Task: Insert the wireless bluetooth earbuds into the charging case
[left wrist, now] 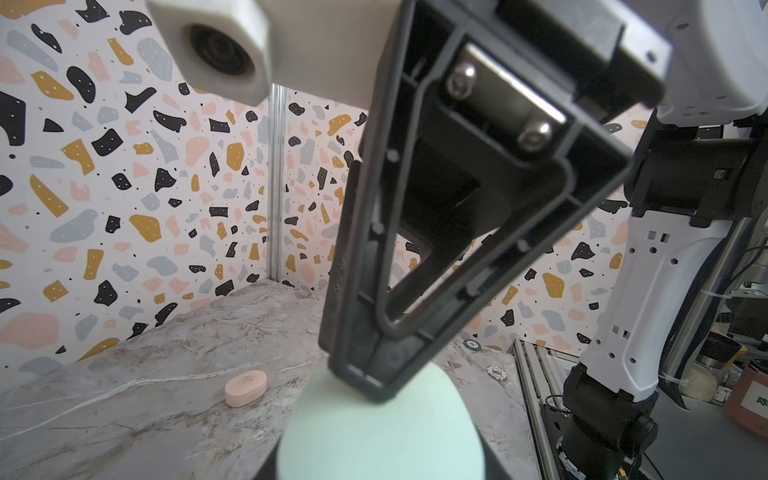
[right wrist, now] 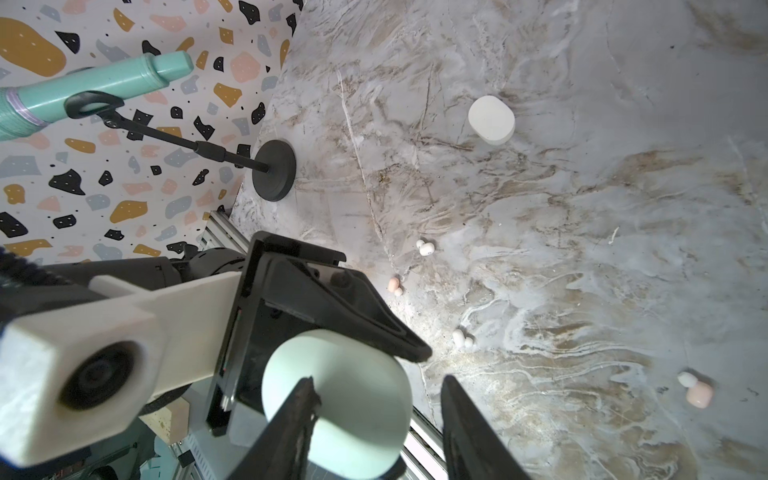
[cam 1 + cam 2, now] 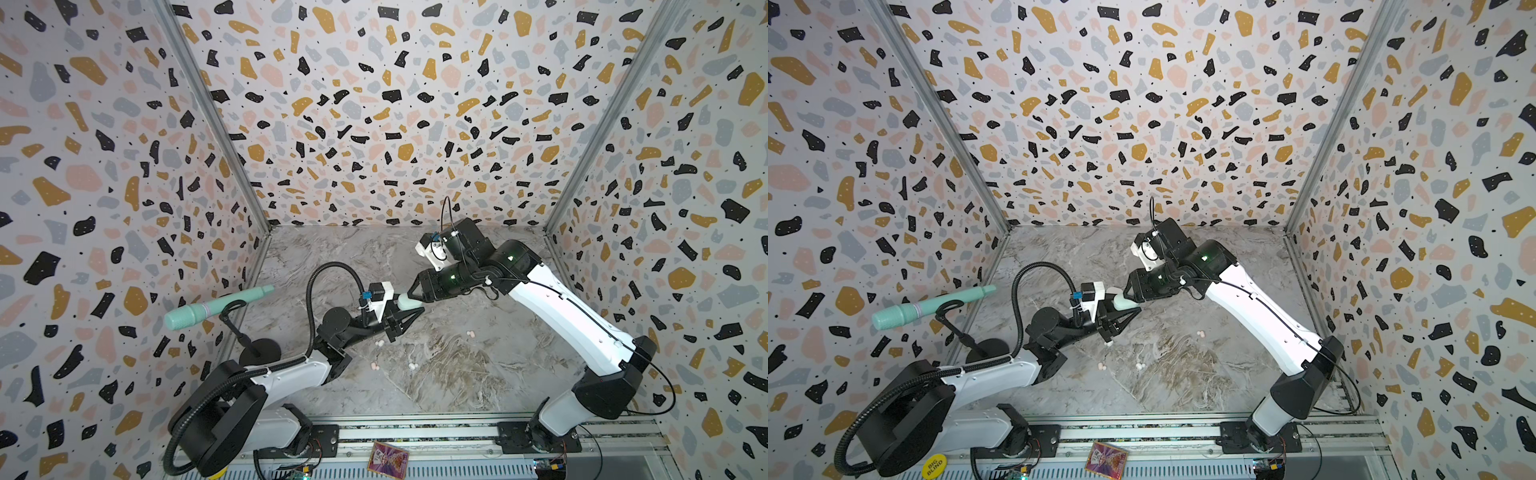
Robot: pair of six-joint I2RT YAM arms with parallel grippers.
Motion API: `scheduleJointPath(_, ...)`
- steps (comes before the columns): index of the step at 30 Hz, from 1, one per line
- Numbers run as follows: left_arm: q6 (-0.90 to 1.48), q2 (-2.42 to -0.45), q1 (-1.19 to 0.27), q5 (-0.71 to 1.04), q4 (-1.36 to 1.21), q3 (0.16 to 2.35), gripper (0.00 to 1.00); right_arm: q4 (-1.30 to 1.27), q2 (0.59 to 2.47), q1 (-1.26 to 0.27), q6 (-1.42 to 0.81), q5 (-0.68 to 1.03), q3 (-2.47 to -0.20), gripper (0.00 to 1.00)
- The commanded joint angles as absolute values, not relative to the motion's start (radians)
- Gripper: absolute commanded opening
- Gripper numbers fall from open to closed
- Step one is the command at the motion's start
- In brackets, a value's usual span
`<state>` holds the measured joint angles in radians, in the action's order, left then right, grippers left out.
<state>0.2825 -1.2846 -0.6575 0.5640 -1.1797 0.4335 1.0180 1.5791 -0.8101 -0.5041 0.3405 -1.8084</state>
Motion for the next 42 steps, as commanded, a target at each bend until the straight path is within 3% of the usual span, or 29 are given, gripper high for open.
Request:
scheduleJointPath(1, 0.27, -1.267, -0.658, 0.568, -1.245, 0.43, 0.21, 1.061, 1.583, -0.835, -0.504, 0.299, -1.828, 0.52)
scheduleJointPath(6, 0.271, -1.267, -0.658, 0.568, -1.241, 0.426, 0.21, 1.044, 1.592, -0.844, -0.52, 0.313, -1.835, 0.68)
scheduleJointPath(10, 0.271, -1.265, -0.658, 0.567, -1.241, 0.426, 0.21, 1.057, 1.626, -0.87, -0.518, 0.292, -1.87, 0.75)
scheduleJointPath(15, 0.271, -1.261, -0.658, 0.565, -1.237, 0.426, 0.21, 1.058, 1.654, -0.885, -0.519, 0.273, -1.893, 0.76)
scheduleJointPath(21, 0.265, -1.258, -0.658, 0.56, -1.216, 0.424, 0.25, 1.062, 1.658, -0.887, -0.522, 0.254, -1.905, 0.62)
scheduleJointPath(26, 0.263, -1.244, -0.658, 0.534, -1.163, 0.414, 0.51, 1.035, 1.62, -0.884, -0.53, 0.206, -1.869, 0.53)
scheduleJointPath(31, 0.217, -1.156, -0.658, 0.407, -1.027, 0.373, 0.99, 0.997, 1.549, -0.853, -0.545, 0.164, -1.776, 0.51)
scheduleJointPath(38, 0.109, -0.943, -0.658, 0.139, -0.707, 0.339, 1.0, 0.872, 1.377, -0.719, -0.556, 0.153, -1.505, 0.45)
scheduleJointPath(42, 0.104, -0.8, -0.656, 0.014, -0.487, 0.392, 1.0, 0.776, 1.314, -0.716, -0.579, 0.192, -1.344, 0.47)
